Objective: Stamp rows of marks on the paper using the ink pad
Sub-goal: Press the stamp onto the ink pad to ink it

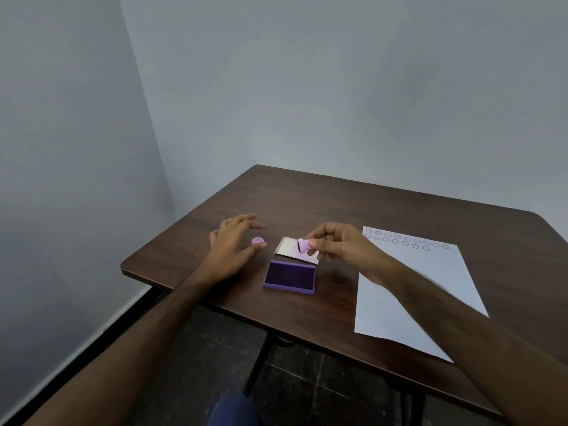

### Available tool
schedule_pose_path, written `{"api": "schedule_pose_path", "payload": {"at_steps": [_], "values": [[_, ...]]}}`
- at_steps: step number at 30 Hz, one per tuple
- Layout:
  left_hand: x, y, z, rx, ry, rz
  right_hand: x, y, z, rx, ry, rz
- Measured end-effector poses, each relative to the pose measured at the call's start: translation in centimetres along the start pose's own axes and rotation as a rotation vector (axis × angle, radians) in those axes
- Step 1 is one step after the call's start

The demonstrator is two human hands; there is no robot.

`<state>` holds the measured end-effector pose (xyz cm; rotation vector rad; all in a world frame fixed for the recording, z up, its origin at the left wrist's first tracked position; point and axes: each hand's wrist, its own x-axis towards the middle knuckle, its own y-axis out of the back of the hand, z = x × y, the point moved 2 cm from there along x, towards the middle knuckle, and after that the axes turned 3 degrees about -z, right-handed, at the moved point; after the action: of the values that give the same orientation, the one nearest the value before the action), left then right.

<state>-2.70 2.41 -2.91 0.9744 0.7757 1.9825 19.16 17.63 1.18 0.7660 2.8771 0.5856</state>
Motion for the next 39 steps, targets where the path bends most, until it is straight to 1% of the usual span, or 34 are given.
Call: {"api": "schedule_pose_path", "payload": {"at_steps": [1,2,4,5,8,12,19,24,30,34,39], "values": [[-0.8,0.1,0.5,-0.057,-0.059,-0.015,-0.4,-0.2,-0.3,-0.069,0.018,-0.023],[-1.5,0.0,0.9,-0.084,-0.1,-0.078,-0.7,-0.3,-0.6,-0.145,0.04,-0.038],[-2.7,-0.7,1.7,0.003,-0.161,-0.234,-1.2,-0.5,-1.3,-0.341,0.098,-0.048],[-2.9,-1.0,1.9,0.079,-0.189,-0.269,-1.5,-0.6,-1.6,-0.446,0.133,-0.054],[-2.9,-1.5,1.8,0.186,-0.208,-0.266,-1.8,-1.4,-2.5,-0.653,0.222,-0.105],[-2.5,-1.8,1.3,0.23,-0.223,-0.257,-1.7,-2.2,-3.0,-0.827,0.227,-0.183],[-2.6,-1.9,1.3,0.213,-0.223,-0.265,-1.7,-3.4,-3.2,-0.902,0.153,-0.252],[-2.6,-1.8,1.4,0.195,-0.208,-0.274,-1.4,-4.3,-4.0,-1.043,0.161,-0.336],[-2.5,-1.6,1.6,0.18,-0.199,-0.283,-1.2,-4.7,-3.3,-1.116,0.206,-0.266],[-2.6,-1.6,1.5,0.181,-0.199,-0.295,-1.2,-4.7,-2.7,-1.047,0.227,-0.282],[-2.5,-1.5,1.5,0.165,-0.196,-0.285,-1.2,-4.4,-2.8,-1.037,0.254,-0.282]]}}
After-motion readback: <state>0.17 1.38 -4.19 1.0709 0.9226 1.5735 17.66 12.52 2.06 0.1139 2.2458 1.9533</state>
